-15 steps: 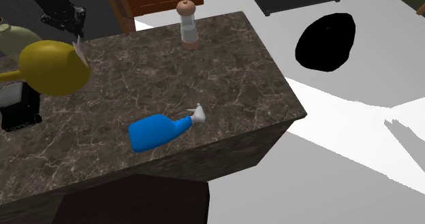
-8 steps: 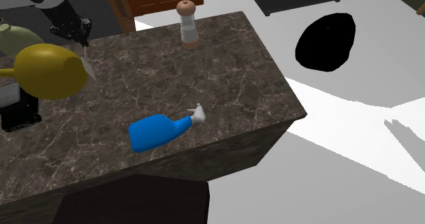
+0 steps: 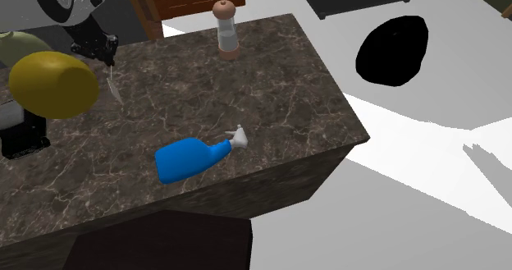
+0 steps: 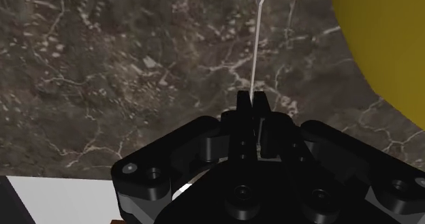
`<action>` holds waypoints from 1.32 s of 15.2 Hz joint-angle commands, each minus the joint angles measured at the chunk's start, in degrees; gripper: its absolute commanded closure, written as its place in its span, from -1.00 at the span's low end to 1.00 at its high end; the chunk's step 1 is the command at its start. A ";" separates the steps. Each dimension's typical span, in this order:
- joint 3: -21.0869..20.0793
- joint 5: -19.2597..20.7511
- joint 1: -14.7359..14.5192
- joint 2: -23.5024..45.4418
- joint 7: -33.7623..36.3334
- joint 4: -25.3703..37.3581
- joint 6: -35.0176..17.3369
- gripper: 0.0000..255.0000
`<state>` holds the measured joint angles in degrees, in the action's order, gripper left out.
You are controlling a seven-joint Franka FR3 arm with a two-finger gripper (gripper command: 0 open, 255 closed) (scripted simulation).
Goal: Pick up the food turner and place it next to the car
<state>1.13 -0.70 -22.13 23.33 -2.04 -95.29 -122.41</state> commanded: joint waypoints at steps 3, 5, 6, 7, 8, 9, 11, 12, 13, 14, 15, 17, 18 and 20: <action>-0.02 -0.02 -0.02 0.87 0.02 -1.83 -2.72 1.00; -0.03 -0.04 -0.02 1.29 0.01 -2.23 -3.54 1.00; -0.03 -0.04 -0.02 1.30 0.01 -2.22 -3.54 1.00; -0.03 -0.04 -0.02 1.30 0.01 -2.22 -3.54 1.00; -0.03 -0.04 -0.02 1.30 0.01 -2.22 -3.54 1.00; -0.03 -0.04 -0.02 1.30 0.01 -2.22 -3.54 1.00; -0.03 -0.04 -0.02 1.30 0.01 -2.22 -3.54 1.00; -0.03 -0.04 -0.02 1.30 0.01 -2.22 -3.54 1.00; -0.03 -0.03 -0.03 1.29 0.02 -2.22 -3.52 -1.00; -0.03 -0.03 -0.03 1.49 0.02 -1.95 -3.46 -1.00; -0.03 -0.03 -0.04 1.45 0.02 -2.04 -3.50 -1.00; -0.04 -0.03 -0.05 1.48 0.04 -1.99 -3.49 -1.00; -0.03 -0.04 -0.02 1.30 0.01 -2.22 -3.54 -1.00; 0.00 0.02 -0.03 -0.57 0.04 -1.05 -0.50 -1.00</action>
<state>1.13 -0.72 -22.13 23.65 -2.06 -96.89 -124.35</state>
